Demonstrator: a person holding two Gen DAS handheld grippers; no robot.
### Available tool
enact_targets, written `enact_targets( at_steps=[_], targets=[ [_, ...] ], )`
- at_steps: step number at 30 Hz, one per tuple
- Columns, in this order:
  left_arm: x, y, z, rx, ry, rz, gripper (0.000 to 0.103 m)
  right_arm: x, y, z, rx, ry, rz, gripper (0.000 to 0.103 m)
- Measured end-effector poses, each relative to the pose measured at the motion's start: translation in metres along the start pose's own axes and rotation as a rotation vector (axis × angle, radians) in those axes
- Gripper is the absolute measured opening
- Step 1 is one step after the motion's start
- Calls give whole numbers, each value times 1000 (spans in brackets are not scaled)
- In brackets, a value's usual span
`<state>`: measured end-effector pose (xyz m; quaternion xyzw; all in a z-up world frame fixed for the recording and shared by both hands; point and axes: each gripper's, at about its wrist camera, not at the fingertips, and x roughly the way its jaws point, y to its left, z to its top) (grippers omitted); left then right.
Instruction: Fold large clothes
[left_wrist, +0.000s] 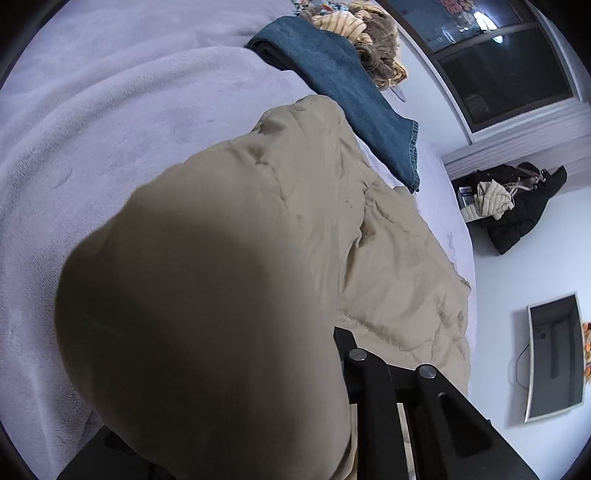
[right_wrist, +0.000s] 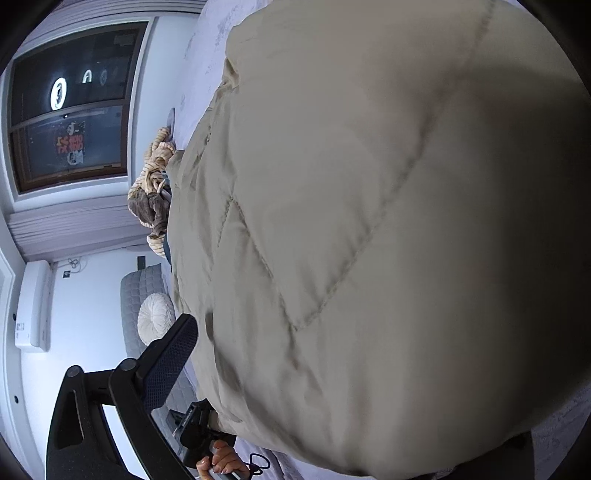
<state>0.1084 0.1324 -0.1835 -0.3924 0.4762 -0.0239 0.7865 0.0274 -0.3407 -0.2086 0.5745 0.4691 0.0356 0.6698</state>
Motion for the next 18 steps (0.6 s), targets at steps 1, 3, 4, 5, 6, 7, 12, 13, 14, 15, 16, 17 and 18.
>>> enact_targets(
  at_steps=[1,3,4,5,6,7,12,13,14,15,16,17,18],
  targets=[
    [-5,-4,0,33,-4,5,20,0,-2,0,9,7,-4,48],
    [-16,-13,-2,102,-17,23,20,-7,-3,-3,5,-9,6,32],
    [-22,-16,-5,130,-22,29,18,-11,0,-7,-11,-18,7,27],
    [-29,-18,-7,162,-28,34,18,-15,4,-10,-26,-25,7,25],
    [-35,-22,-8,192,-34,41,18,-19,7,-14,-41,-33,6,23],
    [-42,-23,-10,219,-36,45,18,-23,10,-19,-54,-38,4,23],
    [-81,-20,-27,304,-22,35,18,-49,18,-50,-110,-54,-28,22],
    [-90,-18,-32,314,-16,32,18,-55,17,-58,-115,-56,-36,22],
    [-98,-16,-37,321,-10,31,18,-60,16,-65,-118,-55,-42,22],
    [-107,-13,-44,323,-5,31,18,-65,14,-73,-121,-51,-51,22],
    [-115,-9,-53,323,2,32,18,-70,12,-81,-125,-46,-63,22],
    [-122,-4,-63,326,8,38,18,-76,9,-89,-128,-38,-78,22],
    [-131,1,-72,325,14,44,18,-81,6,-97,-128,-29,-91,22]
  ],
)
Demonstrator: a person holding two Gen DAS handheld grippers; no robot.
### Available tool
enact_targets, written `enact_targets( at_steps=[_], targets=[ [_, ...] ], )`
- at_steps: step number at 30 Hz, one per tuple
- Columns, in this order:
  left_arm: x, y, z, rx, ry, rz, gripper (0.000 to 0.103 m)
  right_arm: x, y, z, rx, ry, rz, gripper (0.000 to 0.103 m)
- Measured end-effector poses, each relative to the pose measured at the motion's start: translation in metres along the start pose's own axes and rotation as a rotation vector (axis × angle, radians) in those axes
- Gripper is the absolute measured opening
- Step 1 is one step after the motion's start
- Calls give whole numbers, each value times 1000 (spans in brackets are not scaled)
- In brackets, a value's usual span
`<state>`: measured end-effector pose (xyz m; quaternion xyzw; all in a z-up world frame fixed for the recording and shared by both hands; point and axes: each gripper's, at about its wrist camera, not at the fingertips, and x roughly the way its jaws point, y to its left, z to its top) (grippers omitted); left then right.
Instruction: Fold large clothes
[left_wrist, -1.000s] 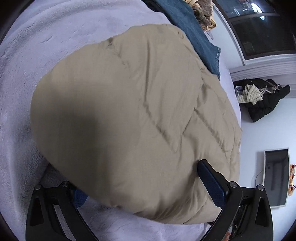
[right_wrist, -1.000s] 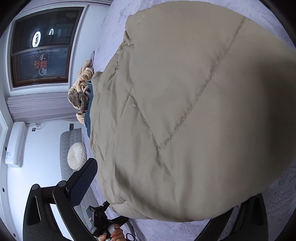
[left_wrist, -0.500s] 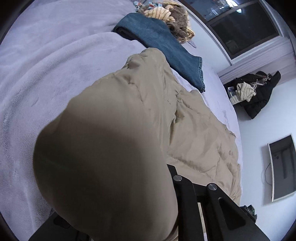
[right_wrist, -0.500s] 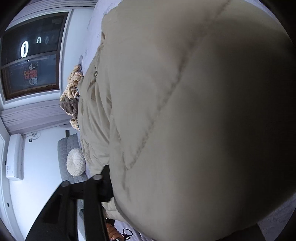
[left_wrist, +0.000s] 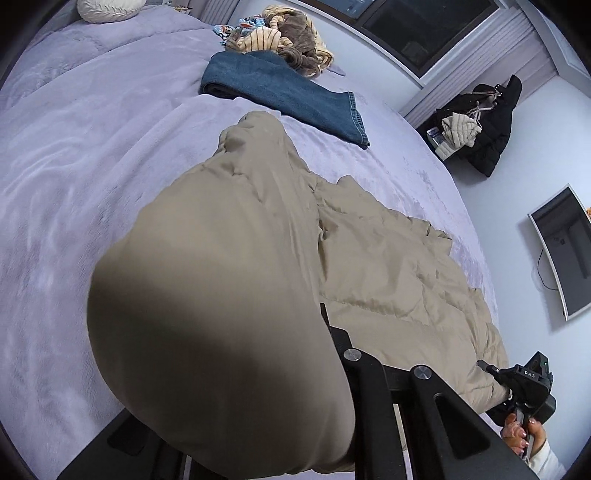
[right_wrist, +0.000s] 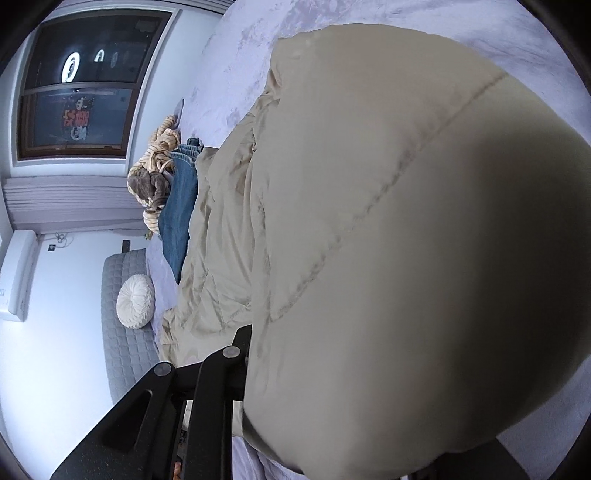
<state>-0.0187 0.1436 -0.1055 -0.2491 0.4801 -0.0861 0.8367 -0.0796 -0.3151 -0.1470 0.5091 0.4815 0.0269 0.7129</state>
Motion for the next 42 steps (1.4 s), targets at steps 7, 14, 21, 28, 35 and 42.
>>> enact_targets(
  at_steps=[7,14,21,28,35,42],
  targets=[
    [-41,16,-86,-47,70,46,18,-39,-36,-53,36,61,-19,22],
    [-46,32,-137,-56,129,167,36,-52,-72,-76,49,112,-50,26],
    [-87,67,-148,-126,71,323,63,-61,-67,-75,10,123,-140,43],
    [-80,99,-153,-170,132,413,63,-75,-70,-75,29,110,-290,52],
    [-100,61,-158,-59,179,444,63,-109,-60,-84,-62,137,-352,54],
    [-117,6,-151,-5,179,405,63,-121,-31,-98,-233,147,-326,72]
  ],
)
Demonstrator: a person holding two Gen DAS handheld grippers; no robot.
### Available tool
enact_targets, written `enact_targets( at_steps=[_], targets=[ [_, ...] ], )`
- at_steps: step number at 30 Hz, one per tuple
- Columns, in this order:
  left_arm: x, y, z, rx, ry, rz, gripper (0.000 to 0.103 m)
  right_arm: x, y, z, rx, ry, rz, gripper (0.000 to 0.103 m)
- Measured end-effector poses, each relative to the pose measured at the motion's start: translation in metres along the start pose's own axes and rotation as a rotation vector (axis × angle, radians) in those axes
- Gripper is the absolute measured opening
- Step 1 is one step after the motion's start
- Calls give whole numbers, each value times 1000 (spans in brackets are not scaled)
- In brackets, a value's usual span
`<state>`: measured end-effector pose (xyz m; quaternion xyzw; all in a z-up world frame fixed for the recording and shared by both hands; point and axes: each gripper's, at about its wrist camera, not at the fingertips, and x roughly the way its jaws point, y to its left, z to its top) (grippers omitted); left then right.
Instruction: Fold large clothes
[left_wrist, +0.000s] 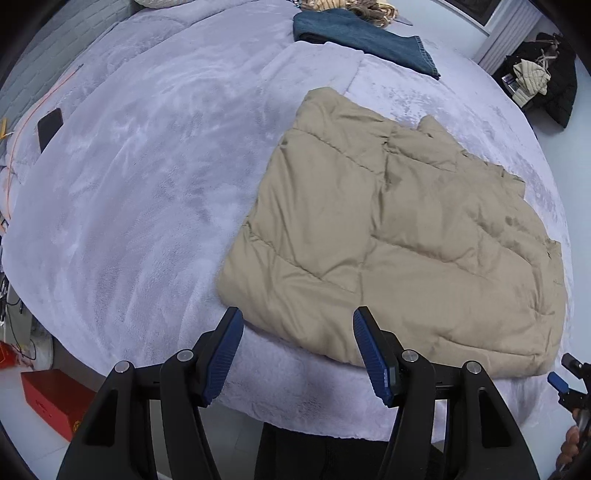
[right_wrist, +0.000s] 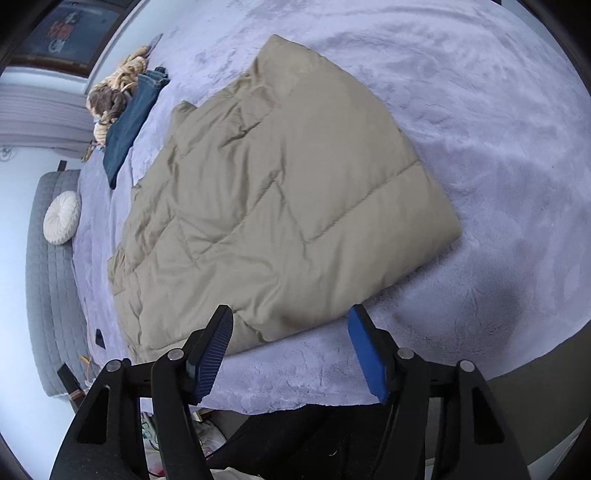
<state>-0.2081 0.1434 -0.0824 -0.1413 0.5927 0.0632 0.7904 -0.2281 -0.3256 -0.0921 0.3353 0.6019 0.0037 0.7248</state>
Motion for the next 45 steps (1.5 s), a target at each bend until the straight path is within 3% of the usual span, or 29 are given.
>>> enact_targets(
  at_steps=[1,2,3,5,16,20,26,32,35,39,45],
  targets=[
    [-5,-8,0,4,-5,0,70,-1,3,-1,-15,2,8,74],
    [-9,-13,-2,6,-11,4,95,-1,6,-2,-31,6,15,76],
    [-14,-16,-3,3,-26,7,103,0,13,-1,-49,11,17,79],
    [-25,-22,-4,1,-62,-1,103,4,27,1,-79,16,17,79],
    [-2,-3,43,69,-1,-24,103,38,98,6,-132,10,16,82],
    [11,8,68,104,24,-39,103,59,132,5,-158,8,22,103],
    [32,17,97,152,61,-65,103,82,166,4,-147,-4,-7,103],
    [52,18,110,189,84,-74,103,99,183,1,-135,42,-51,103],
    [61,18,113,188,109,-103,103,103,188,2,-145,62,-57,103],
    [68,16,114,158,113,-71,103,110,191,7,-158,87,-64,103],
    [77,17,115,125,128,-99,103,115,202,17,-181,97,-36,103]
  ],
)
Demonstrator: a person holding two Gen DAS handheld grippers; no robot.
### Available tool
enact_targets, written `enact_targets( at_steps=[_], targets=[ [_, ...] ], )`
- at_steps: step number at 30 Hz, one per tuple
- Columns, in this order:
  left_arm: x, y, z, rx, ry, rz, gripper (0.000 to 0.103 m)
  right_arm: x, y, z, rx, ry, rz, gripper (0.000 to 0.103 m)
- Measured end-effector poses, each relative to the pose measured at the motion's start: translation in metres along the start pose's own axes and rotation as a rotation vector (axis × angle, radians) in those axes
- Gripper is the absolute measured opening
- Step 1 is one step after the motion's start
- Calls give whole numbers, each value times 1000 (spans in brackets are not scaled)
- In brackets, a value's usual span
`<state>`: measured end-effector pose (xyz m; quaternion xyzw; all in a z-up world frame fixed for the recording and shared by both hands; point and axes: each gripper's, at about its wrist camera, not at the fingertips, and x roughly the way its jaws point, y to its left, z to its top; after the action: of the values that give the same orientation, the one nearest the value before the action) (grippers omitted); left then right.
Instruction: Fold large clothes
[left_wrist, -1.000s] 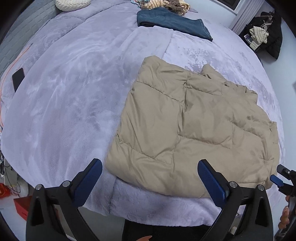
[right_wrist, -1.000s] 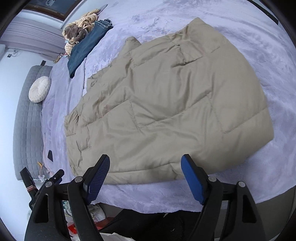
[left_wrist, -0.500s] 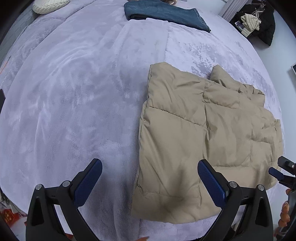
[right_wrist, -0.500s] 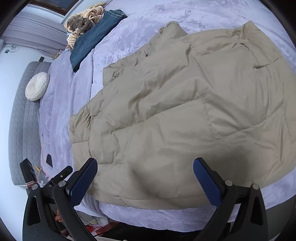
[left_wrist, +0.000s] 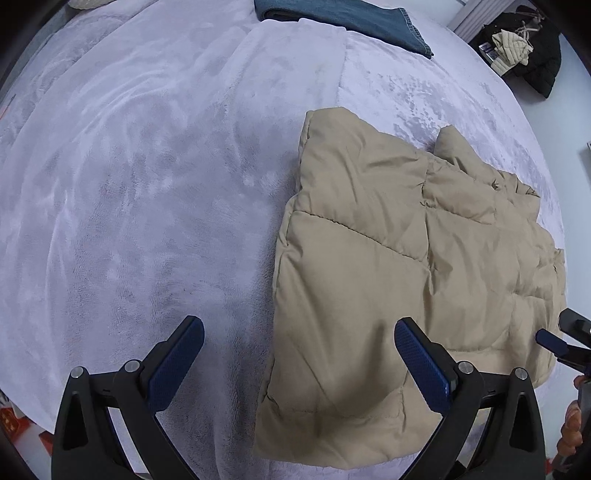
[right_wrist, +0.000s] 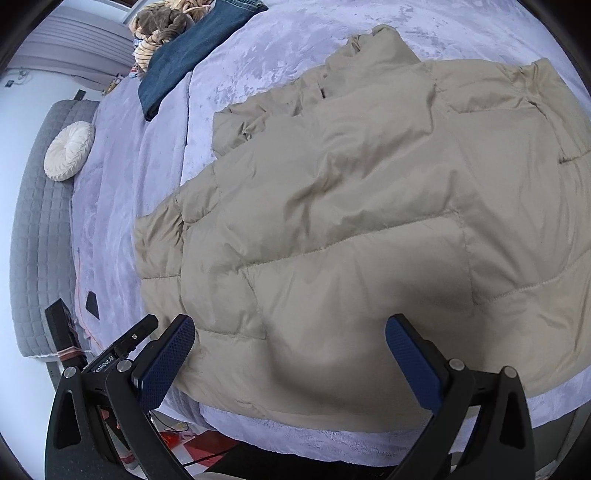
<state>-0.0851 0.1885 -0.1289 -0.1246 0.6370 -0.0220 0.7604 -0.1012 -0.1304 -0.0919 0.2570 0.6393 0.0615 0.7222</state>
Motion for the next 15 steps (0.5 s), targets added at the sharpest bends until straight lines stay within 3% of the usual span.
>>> enact_targets(
  at_steps=[8,11,15],
  targets=[
    [16,7,8,15,17,-71,103,31,-3,13,24,36,14,103],
    [18,14,16,27,18,-161,103,39,-9,15,47,46,8,103],
    [30,36,27,22,72,-351,103,45,-10,16,42,58,-8,103]
  ],
)
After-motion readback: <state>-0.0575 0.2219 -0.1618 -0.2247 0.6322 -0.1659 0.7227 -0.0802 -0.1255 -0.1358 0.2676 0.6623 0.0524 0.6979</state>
